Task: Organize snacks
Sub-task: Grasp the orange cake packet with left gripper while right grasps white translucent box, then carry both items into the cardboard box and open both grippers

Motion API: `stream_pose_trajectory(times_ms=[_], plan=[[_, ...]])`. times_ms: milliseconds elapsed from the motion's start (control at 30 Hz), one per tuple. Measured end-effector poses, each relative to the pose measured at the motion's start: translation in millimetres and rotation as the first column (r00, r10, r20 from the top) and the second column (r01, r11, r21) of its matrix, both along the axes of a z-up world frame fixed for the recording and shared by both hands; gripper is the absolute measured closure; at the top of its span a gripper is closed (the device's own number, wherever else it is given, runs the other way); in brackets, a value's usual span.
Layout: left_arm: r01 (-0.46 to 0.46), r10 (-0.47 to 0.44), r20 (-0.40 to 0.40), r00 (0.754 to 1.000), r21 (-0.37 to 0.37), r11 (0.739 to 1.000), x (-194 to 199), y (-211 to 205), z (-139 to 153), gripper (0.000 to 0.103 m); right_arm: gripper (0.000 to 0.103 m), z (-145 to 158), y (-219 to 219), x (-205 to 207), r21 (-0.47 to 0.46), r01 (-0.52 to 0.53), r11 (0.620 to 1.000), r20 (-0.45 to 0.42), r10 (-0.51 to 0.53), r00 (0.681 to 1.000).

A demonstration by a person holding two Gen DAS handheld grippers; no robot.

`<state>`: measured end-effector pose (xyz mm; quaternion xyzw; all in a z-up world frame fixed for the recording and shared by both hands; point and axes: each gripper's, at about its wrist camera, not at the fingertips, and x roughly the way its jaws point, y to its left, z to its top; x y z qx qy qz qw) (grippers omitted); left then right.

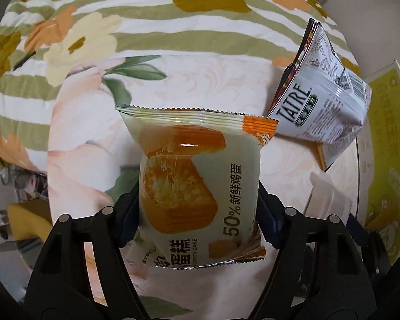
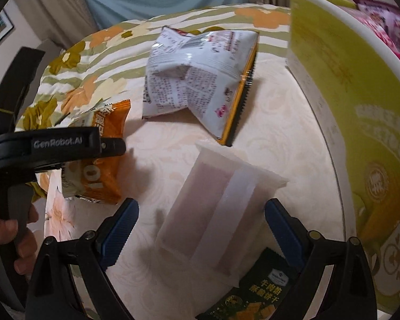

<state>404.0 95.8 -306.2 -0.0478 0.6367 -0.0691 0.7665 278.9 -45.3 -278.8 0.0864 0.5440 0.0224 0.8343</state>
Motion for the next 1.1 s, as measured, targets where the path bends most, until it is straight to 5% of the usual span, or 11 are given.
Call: stream_pose_trajectory(times_ms=[233, 467, 600, 867, 1100], plan=[[0.018, -0.018, 0.012, 1.000, 0.015, 1.000, -13, 5, 2, 0.034, 0.019, -20, 6, 1, -0.044, 0.031, 0.999, -0.074, -0.034, 0.997], [0.029, -0.029, 0.015, 0.999, 0.022, 0.999, -31, 9, 3, 0.035, 0.028, -16, 5, 9, -0.054, 0.037, 0.998, -0.048, -0.039, 0.998], [0.037, -0.038, 0.024, 0.999, 0.020, 0.999, -41, 14, 4, 0.038, 0.042, -16, 15, 12, -0.101, 0.008, 0.995, -0.025, -0.011, 1.000], [0.014, -0.014, 0.031, 0.999, -0.007, 1.000, -64, 29, 14, 0.041, 0.045, -8, 24, 12, -0.064, -0.034, 0.997, 0.012, 0.035, 0.999], [0.026, -0.023, 0.112, 0.993, -0.029, 0.999, -83, 33, 58, 0.041, 0.045, 32, 30, 0, -0.062, -0.039, 0.997, 0.111, 0.046, 0.993]])
